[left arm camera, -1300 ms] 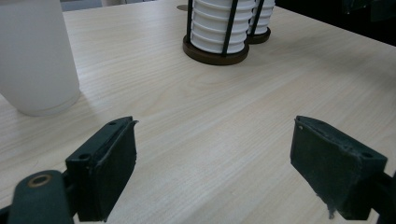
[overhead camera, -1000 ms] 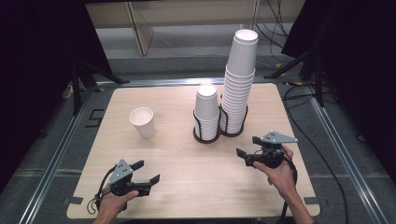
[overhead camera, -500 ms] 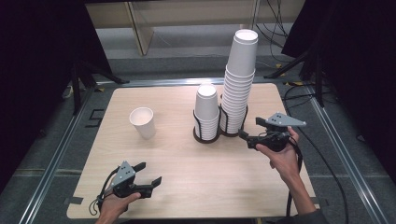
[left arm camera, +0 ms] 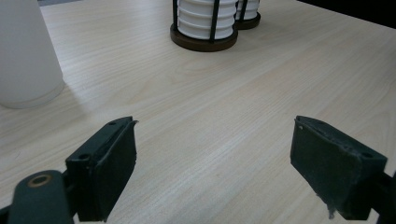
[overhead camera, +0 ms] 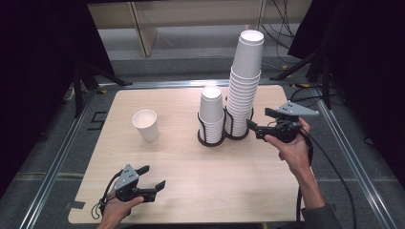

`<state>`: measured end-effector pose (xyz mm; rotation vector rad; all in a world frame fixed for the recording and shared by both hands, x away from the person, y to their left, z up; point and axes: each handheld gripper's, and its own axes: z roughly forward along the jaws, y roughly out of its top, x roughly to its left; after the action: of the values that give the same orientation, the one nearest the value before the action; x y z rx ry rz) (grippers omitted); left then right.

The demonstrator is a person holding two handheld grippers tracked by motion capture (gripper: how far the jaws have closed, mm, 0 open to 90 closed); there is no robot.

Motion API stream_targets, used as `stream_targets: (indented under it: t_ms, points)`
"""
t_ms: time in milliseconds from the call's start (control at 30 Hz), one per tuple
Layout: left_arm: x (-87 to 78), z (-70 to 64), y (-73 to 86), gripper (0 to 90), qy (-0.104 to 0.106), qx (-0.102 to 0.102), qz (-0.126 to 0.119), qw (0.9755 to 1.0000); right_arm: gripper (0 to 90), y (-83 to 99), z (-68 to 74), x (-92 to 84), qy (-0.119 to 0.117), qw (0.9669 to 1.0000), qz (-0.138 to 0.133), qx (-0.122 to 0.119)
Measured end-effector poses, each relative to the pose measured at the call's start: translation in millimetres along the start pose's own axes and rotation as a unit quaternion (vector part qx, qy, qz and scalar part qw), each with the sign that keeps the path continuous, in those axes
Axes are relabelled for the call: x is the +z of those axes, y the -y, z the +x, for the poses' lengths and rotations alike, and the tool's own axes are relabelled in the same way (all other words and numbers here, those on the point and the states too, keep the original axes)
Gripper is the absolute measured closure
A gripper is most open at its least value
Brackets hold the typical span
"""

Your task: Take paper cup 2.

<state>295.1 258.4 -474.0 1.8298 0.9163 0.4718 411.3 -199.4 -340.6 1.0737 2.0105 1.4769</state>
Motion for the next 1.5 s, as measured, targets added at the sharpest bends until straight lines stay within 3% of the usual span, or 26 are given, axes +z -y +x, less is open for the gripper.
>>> stream_targets:
  t_ms: [133, 167, 233, 367, 467, 533, 733, 900, 967, 1233, 1267, 1300, 1500]
  points:
    - [1.9, 0.1, 1.0, 14.2, 0.006, 0.002, 0.001, 1.0, 15.4, -18.7, -1.8, -4.6, 0.005, 0.9999, -0.007, -0.013]
    - [2.4, -0.3, 1.4, 14.2, 0.006, 0.002, 0.001, 1.0, 15.4, -23.7, -3.6, -5.1, 0.01, 0.9994, -0.018, -0.027]
    - [3.1, -0.2, 1.6, 14.2, 0.009, 0.002, -0.001, 1.0, 15.4, -33.1, -3.4, -6.7, 0.01, 0.9996, -0.014, -0.021]
    - [2.9, 0.2, 1.4, 14.2, 0.007, 0.004, 0.002, 1.0, 15.3, -51.3, -8.9, -5.1, 0.012, 0.9984, -0.037, -0.041]
    - [3.6, 0.6, 1.8, 14.1, 0.007, 0.009, 0.006, 0.9999, 15.3, -64.3, -13.5, -2.3, 0.013, 0.9985, -0.047, -0.025]
    - [4.5, -0.4, 1.9, 14.2, 0.01, 0.002, 0.001, 1.0, 15.3, -72.8, -16.2, -1.0, 0.015, 0.9986, -0.047, -0.018]
    - [3.5, -1.6, 1.2, 14.2, 0.007, 0.01, 0.01, 0.9999, 15.3, -92.7, -19.2, 4.1, 0.012, 0.9982, -0.055, -0.022]
    - [4.9, -1.3, 2.1, 14.2, 0.013, 0.003, 0.0, 0.9999, 15.3, -105.8, -20.8, 8.3, 0.011, 0.9981, -0.058, -0.018]
    - [3.3, -1.5, 1.4, 14.2, 0.008, 0.007, 0.012, 0.9999, 15.3, -110.3, -21.1, 11.0, 0.01, 0.9979, -0.059, -0.023]
    - [5.5, -2.5, 2.3, 14.2, 0.017, 0.004, 0.002, 0.9998, 15.3, -125.6, -21.5, 23.8, 0.014, 0.9979, -0.06, -0.021]
    - [4.0, 0.1, 2.0, 14.2, 0.013, 0.021, 0.016, 0.9996, 15.3, -127.4, -21.5, 25.7, 0.016, 0.9978, -0.062, -0.016]
    - [5.0, -2.5, 2.1, 14.2, 0.018, 0.007, 0.005, 0.9998, 15.3, -129.1, -21.9, 27.2, 0.012, 0.9979, -0.061, -0.016]
    - [5.7, -3.5, 2.1, 14.1, 0.021, 0.006, 0.005, 0.9998, 14.7, -138.7, -20.5, 40.0, 0.024, 0.998, -0.056, -0.018]
